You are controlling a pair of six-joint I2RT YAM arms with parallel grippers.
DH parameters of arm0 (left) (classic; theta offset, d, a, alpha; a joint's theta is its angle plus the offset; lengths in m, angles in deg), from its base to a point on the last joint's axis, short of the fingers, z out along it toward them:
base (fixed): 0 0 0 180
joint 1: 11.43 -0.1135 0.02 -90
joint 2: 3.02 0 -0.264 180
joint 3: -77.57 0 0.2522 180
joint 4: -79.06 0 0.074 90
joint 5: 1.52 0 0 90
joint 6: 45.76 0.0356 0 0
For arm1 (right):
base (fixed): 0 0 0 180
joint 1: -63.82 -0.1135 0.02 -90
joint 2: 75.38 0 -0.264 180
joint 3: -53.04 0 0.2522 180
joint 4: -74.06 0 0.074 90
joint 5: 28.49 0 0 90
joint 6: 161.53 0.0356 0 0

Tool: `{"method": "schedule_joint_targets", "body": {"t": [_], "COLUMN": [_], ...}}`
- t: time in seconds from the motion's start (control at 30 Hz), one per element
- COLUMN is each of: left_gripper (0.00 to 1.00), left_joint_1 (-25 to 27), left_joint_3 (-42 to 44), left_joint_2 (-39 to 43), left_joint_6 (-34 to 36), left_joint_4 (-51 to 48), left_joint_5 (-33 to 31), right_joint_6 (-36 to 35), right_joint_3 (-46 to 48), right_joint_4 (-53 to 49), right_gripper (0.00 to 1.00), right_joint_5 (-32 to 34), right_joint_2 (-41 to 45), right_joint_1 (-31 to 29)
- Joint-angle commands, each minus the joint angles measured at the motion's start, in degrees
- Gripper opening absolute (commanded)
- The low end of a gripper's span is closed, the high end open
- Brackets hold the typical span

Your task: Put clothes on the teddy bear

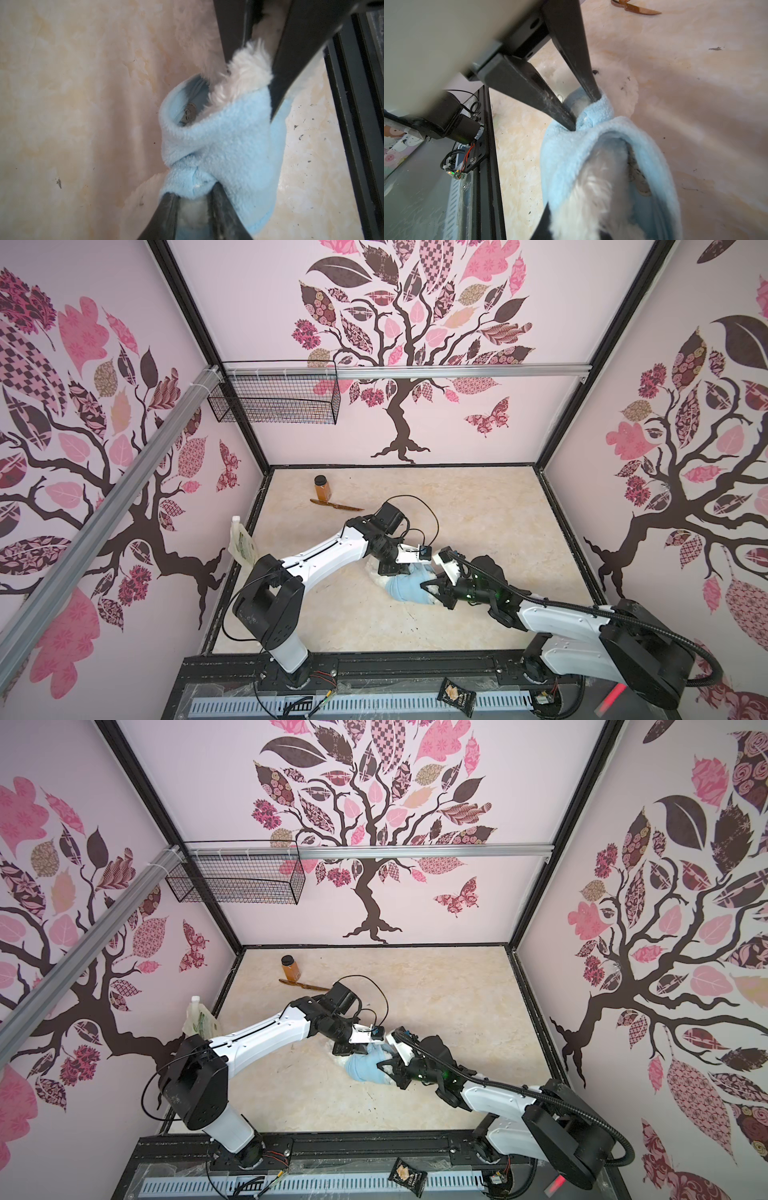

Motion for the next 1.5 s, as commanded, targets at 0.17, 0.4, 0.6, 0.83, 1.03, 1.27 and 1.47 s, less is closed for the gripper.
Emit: {"method": "schedule_joint_targets", "body": {"t": [0.17,0.4,0.6,0.83,1.03,1.27,1.47], "left_gripper": [0.0,0.0,0.0,0.0,0.0,0.0,0.0], "left_joint_1": [-4.7,-12.5,-16.9,-17.9,-18.9,-13.8,-5.7], "left_joint_3": [4.1,15.7,23.6,33.5,41.2,36.6,29.5], "left_joint_2": [8.6,25.0,31.9,35.2,36.6,41.4,35.8], "left_joint_6": [-13.0,-36.1,-49.3,-76.6,-90.6,-66.3,-44.7], "left_joint_4": [3.0,27.1,41.0,69.3,82.1,50.2,25.7], "left_joint_5": [15.5,30.3,33.3,26.3,21.0,18.7,7.2], "right_joint_6": [0.2,1.4,2.0,1.1,2.4,0.3,-2.8], "right_joint_3": [-0.2,4.2,4.7,4.1,2.3,-1.6,-3.4], "right_joint_4": [8.5,3.1,2.2,2.1,-1.0,-5.5,-2.9], "right_gripper": [0.0,0.0,0.0,0.0,0.0,0.0,0.02], "right_joint_5": [5.5,11.7,13.6,13.7,18.1,16.4,7.3], "right_joint_2": [4.7,9.3,9.3,5.7,2.6,0.4,1.1], "right_joint_1": [0.9,2.6,3.3,3.2,3.2,3.2,2.8]}}
